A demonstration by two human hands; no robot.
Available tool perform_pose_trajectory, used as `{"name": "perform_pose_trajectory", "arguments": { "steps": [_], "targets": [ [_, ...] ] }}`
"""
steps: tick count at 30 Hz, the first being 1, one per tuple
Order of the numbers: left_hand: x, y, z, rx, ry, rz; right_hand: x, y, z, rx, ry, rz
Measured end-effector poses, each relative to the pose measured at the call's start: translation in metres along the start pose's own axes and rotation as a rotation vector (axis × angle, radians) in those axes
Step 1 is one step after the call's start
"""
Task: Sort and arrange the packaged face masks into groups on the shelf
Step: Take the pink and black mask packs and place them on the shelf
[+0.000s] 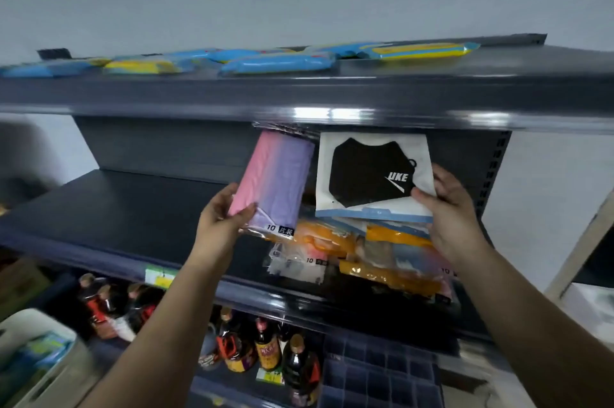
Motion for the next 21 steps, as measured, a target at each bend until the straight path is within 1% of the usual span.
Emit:
{"name": "perform_pose_trajectory", "arguments": {
  "steps": [4, 7, 10, 13, 17, 21],
  "targets": [
    [-0.017, 0.038, 0.01, -0.025, -0.021, 0.069, -0.016, -0.044, 0.012, -0.002, -0.023, -0.068],
    [-0.028, 0.077, 0.017, -0.038, -0.03, 0.133, -0.032, -0.08, 0.02, 0.041, -0.064, -0.107],
    [-0.04, 0.119, 0.026, -0.07, -0.044, 0.169, -0.048, -0.116, 0.03, 0.063, -0.094, -0.146],
    [-0.056, 0.159, 0.036, -0.058, -0.026, 0.198, -0.067, -0.154, 0.043, 0.083, -0.122, -0.177],
    [-0.077, 0.221, 0.05, -0.068, -0.026, 0.28, -0.1, -0.208, 0.065, 0.127, -0.199, -0.204],
    [-0.095, 0.285, 0.065, -0.04, 0.0, 0.324, -0.134, -0.263, 0.078, 0.148, -0.228, -0.253]
  ]
}}
Point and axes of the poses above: each hand's wrist, its own x-axis towards the middle knuckle, its own y-axis out of the back of the hand, z = x × y, the point moved 8 cm from there along x, towards the middle knuckle, and after that the axes turned 5 degrees about y, right-handed, at the moved point
